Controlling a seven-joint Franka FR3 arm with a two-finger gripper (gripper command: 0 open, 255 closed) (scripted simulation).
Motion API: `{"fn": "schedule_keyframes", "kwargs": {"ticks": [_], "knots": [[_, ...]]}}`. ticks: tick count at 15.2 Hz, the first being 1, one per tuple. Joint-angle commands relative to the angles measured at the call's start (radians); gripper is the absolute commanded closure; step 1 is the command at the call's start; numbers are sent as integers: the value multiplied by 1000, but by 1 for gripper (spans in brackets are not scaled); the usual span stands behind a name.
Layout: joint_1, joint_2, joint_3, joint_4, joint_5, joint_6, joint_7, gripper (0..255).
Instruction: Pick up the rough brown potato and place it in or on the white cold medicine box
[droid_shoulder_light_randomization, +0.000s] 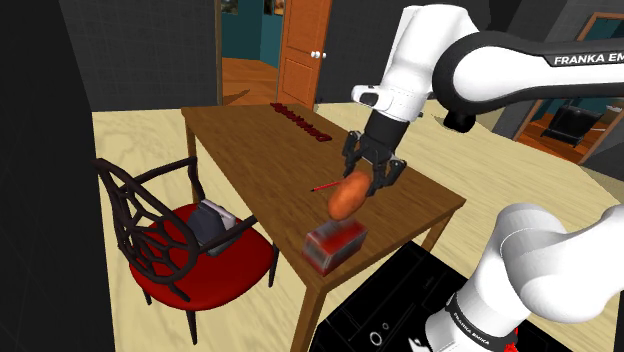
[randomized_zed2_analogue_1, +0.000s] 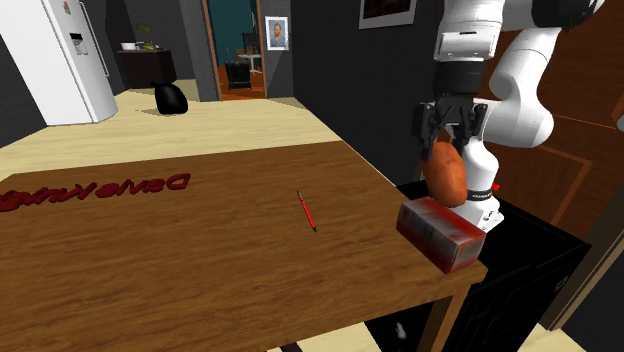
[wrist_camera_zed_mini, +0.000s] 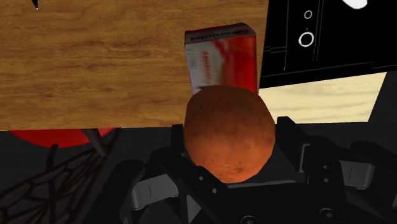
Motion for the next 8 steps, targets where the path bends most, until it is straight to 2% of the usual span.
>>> {"fn": "schedule_keyframes", "kwargs": {"ticks": [1,8], "knots": [[0,1,1,-26,1,27,-1,255],[2,22,0,-108,5,130,-9,255]]}}
